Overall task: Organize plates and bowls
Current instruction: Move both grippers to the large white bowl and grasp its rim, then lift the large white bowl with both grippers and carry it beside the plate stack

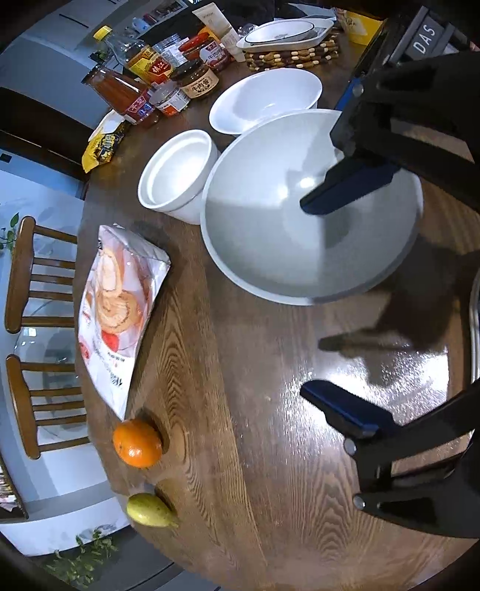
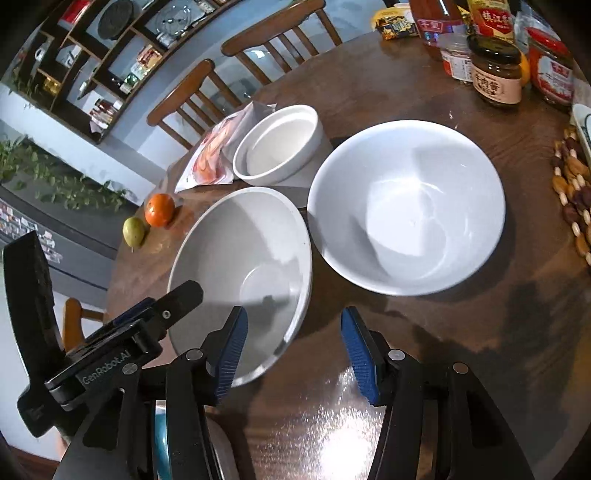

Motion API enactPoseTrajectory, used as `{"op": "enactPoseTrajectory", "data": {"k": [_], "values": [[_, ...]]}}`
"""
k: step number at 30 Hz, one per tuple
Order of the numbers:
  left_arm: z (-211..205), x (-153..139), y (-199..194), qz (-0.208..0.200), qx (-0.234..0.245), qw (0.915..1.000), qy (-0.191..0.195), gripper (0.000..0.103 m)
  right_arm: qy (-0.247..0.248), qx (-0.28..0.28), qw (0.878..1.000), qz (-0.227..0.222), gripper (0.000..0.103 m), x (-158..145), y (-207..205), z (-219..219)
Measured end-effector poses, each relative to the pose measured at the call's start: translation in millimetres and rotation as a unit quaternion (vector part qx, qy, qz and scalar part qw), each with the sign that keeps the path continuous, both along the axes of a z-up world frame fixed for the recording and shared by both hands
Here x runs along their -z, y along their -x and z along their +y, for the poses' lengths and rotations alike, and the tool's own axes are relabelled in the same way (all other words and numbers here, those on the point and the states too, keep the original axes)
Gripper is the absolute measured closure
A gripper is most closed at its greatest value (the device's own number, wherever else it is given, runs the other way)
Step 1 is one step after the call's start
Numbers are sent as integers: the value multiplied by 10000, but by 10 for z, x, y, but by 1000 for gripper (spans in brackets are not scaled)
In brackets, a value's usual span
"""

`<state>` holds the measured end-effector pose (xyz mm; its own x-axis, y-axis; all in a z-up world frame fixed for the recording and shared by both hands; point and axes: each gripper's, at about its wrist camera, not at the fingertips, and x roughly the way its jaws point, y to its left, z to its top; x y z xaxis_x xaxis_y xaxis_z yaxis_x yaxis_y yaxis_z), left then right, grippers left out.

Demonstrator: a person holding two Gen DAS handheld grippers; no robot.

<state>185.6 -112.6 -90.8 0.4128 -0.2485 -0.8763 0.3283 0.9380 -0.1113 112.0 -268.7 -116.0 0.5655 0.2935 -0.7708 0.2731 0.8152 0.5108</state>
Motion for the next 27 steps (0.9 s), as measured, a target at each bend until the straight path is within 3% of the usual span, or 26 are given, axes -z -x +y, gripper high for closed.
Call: {"op": "enactPoseTrajectory", "data": {"k": [2,5,12,18,27], "values": [[-11,39,-20,49,37,10000,1,32,-26,-61,10000,-15,65,18,-35,16],[-23,97,-40,158,87,9998,43,34,3,-154,9999,-12,73,34,-71,52],[-54,186,-52,340,193,9992,116,77,115,-258,9996,15,86,57,-101,49],[-30,83,38,169,219,9996,92,77,260,-339,9991,-74,88,-20,-10,87],[-51,-237,557,-247,567,9981,-20,77,382,-388,9982,-255,88,-280,411,140]]}}
